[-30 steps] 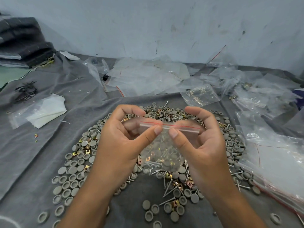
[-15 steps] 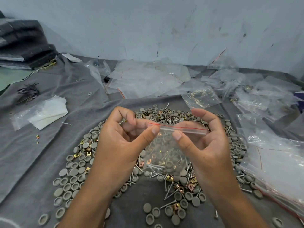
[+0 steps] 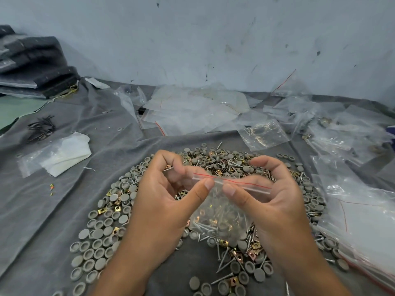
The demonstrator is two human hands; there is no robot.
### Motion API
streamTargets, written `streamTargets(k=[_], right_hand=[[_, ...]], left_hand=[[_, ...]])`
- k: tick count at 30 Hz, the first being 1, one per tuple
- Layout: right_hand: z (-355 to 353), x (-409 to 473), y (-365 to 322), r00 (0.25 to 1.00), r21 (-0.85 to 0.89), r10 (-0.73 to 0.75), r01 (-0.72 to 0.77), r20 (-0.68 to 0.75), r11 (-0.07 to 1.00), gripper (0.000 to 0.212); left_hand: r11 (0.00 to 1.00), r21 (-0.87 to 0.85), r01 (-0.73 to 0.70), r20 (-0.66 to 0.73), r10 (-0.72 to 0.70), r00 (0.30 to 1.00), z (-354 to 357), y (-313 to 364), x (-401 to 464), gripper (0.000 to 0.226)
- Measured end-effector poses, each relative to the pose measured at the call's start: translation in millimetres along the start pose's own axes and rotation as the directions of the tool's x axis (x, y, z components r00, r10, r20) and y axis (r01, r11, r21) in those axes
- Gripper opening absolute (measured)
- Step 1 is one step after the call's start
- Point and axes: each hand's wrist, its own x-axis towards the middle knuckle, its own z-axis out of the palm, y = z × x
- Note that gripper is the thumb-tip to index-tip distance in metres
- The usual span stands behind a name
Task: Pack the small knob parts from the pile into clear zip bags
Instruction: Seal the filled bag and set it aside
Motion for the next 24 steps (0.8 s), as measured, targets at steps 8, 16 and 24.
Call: streamTargets(k=[8, 16, 24], right_hand=[[-3.2, -2.7, -6.8, 1.000, -0.033, 0.017, -0.017, 0.005, 0.999, 0.052], [-7.3, -1.5, -5.2, 0.998, -0.160, -0.066, 0.069, 0.023, 0.985, 0.037], [-13.8, 13.9, -16.5, 0.992, -0.379, -0.030, 0.073, 0.119, 0.923, 0.023]], left_hand=[[1.000, -0.003, 0.012, 0.052, -0.011, 0.999, -1.6, -1.7, -0.1, 0.041], [0.999, 0.034, 0.029, 0.000, -0.029, 1.000, -4.5, -1.5, -0.2, 0.038], [0.990, 0.086, 0.114, -0.029, -0.112, 0.993, -6.1, -9.2, 1.3, 0.042]])
